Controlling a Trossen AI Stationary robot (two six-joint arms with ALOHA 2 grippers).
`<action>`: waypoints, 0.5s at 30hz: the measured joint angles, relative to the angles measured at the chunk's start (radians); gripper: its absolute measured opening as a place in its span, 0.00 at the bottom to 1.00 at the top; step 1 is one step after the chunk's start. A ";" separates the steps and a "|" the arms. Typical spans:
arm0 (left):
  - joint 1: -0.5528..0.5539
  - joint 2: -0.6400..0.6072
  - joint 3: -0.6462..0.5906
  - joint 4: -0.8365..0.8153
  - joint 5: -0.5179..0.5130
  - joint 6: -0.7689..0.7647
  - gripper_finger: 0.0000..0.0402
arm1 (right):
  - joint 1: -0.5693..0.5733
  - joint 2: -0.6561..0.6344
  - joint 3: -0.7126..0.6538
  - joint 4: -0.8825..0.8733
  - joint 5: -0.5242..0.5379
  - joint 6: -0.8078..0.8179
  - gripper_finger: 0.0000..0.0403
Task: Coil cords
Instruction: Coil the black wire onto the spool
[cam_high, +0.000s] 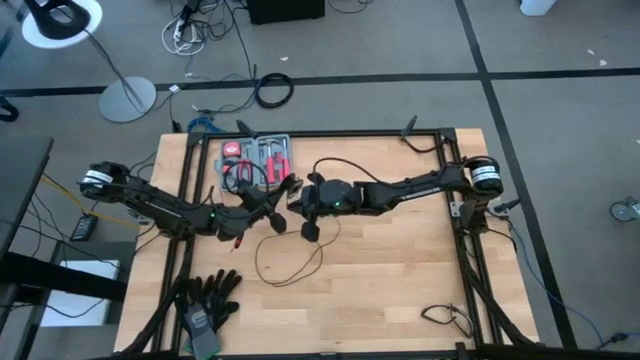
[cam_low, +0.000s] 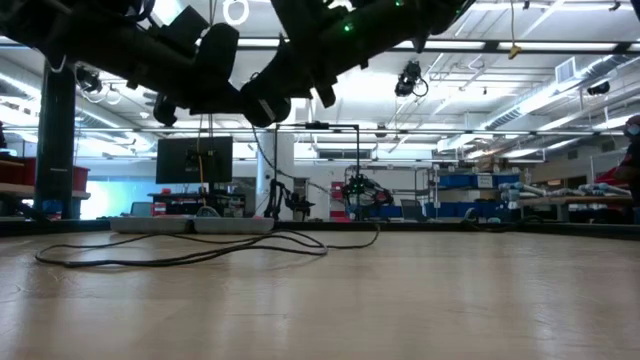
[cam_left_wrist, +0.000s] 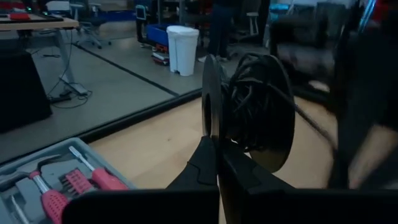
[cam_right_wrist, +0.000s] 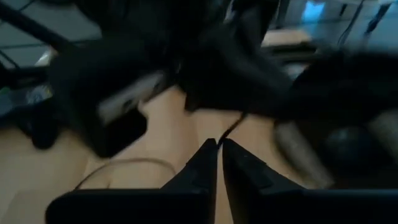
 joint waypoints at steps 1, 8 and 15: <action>0.000 0.000 0.000 0.010 -0.001 0.000 0.00 | 0.002 0.001 0.000 -0.015 -0.002 0.011 0.07; -0.007 0.000 0.000 0.104 0.005 0.050 0.00 | 0.004 0.001 -0.001 -0.169 -0.003 0.026 0.17; -0.023 -0.001 0.000 0.134 0.005 0.060 0.00 | 0.022 -0.002 -0.028 -0.227 0.000 0.021 0.22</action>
